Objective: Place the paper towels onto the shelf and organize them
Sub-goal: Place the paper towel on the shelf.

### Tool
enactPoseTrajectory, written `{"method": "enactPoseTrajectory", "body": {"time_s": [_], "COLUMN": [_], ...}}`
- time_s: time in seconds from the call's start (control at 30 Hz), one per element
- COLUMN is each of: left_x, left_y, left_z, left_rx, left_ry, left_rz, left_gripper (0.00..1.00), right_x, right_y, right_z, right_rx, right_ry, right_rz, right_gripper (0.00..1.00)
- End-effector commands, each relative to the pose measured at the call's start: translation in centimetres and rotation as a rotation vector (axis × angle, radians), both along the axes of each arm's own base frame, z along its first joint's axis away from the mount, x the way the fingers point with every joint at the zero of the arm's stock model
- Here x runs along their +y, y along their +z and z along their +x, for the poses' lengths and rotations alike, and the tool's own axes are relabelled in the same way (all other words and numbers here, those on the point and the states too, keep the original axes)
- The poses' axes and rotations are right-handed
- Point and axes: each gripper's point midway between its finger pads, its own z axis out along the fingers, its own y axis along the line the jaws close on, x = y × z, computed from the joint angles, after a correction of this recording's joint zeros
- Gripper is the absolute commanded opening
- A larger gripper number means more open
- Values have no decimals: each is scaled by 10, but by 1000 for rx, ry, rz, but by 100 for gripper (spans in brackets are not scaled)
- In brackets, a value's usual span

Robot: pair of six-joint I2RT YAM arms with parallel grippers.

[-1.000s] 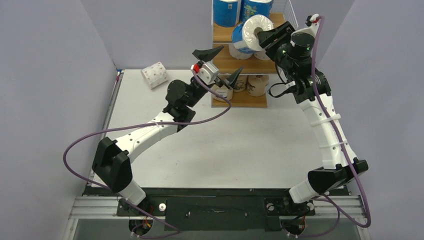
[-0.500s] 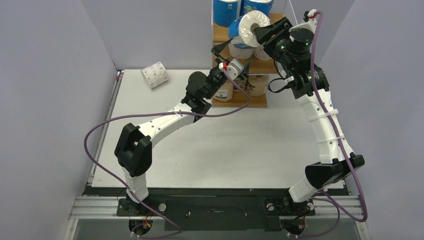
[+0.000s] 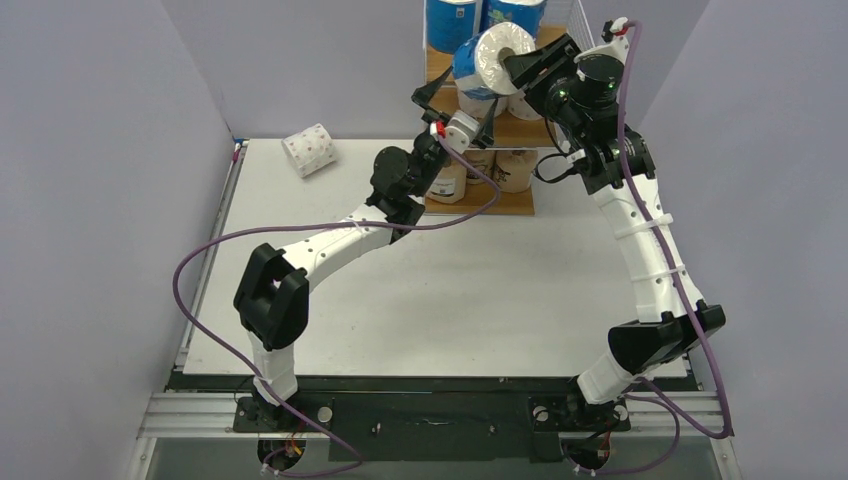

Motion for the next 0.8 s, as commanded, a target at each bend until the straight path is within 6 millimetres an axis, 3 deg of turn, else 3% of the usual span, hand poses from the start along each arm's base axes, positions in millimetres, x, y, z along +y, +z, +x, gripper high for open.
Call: {"method": "enactPoseTrajectory", "body": {"time_s": [0.0,0.4,0.5,0.57,0.77], "left_x": [20,9,7,8,10], "left_y": [39,37,38,40,37], "left_z": [-13,1,4,6,17], "left_rx": [-73,-2,15,26,83], "left_ry": [-11,-50,-53,-45,-27], "left_rz": [-142,-156,-152,-150,-160], "left_gripper": [96,98,100,93,87], "right_x": [-6,-1,0,-1,0], "right_y": [48,43,42,42,44], "right_z": [-9,-3,-3,-2,0], "right_rx": [-135,-122,-121,-121,-121], "right_ry": [0,22,26,26,38], "right_rz": [65,67,72,77,93], "right_gripper": [37,38,42,47,54]}}
